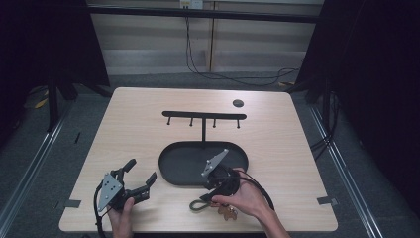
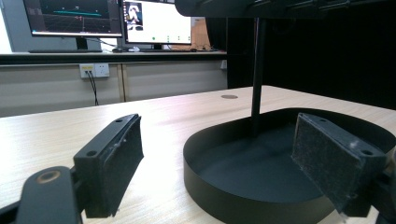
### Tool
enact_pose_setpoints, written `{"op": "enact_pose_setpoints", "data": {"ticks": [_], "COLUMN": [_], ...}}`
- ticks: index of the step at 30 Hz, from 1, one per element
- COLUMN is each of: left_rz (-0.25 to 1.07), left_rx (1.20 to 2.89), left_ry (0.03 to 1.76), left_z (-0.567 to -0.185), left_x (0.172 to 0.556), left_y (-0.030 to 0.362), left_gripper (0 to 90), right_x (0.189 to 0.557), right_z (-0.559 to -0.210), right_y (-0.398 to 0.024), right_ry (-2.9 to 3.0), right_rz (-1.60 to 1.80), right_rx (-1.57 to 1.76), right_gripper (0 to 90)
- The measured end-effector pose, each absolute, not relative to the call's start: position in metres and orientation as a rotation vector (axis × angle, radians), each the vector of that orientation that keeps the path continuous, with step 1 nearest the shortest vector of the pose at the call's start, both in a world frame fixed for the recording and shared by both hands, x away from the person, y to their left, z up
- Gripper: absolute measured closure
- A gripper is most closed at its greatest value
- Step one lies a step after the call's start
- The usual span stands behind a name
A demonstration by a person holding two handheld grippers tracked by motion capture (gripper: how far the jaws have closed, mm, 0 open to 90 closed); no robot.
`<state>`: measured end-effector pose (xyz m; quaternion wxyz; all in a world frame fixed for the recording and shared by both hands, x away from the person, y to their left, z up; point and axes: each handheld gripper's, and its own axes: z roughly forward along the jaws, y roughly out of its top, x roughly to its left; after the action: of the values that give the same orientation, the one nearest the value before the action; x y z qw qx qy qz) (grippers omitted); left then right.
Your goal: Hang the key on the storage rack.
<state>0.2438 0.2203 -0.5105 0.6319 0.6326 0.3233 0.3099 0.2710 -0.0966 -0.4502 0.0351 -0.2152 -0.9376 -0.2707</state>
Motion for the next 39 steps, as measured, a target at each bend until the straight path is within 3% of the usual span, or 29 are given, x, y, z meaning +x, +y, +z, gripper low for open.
{"op": "enact_pose_setpoints", "data": {"ticks": [13, 23, 25, 39], "left_rz": [0.709, 0.709, 0.709, 0.716], "left_rx": [1.447, 1.447, 1.447, 1.455], "left_ry": [0.740, 0.740, 0.740, 0.737], "left_z": [-0.511, -0.511, -0.511, -0.510], "left_x": [0.244, 0.244, 0.244, 0.244], "left_y": [0.220, 0.220, 0.220, 0.221], "left_gripper": [16.0, 16.0, 16.0, 16.0], "right_x": [0.279, 0.279, 0.277, 0.269], "right_z": [-0.459, -0.466, -0.467, -0.465], "right_y": [-0.081, -0.062, -0.059, -0.050], "right_ry": [-2.907, -2.959, -2.995, -3.088], "right_rz": [-0.622, -0.472, -0.440, -0.301], "right_rx": [-0.537, -0.441, -0.417, -0.356], "right_gripper": [78.0, 77.7, 74.1, 83.3]}}
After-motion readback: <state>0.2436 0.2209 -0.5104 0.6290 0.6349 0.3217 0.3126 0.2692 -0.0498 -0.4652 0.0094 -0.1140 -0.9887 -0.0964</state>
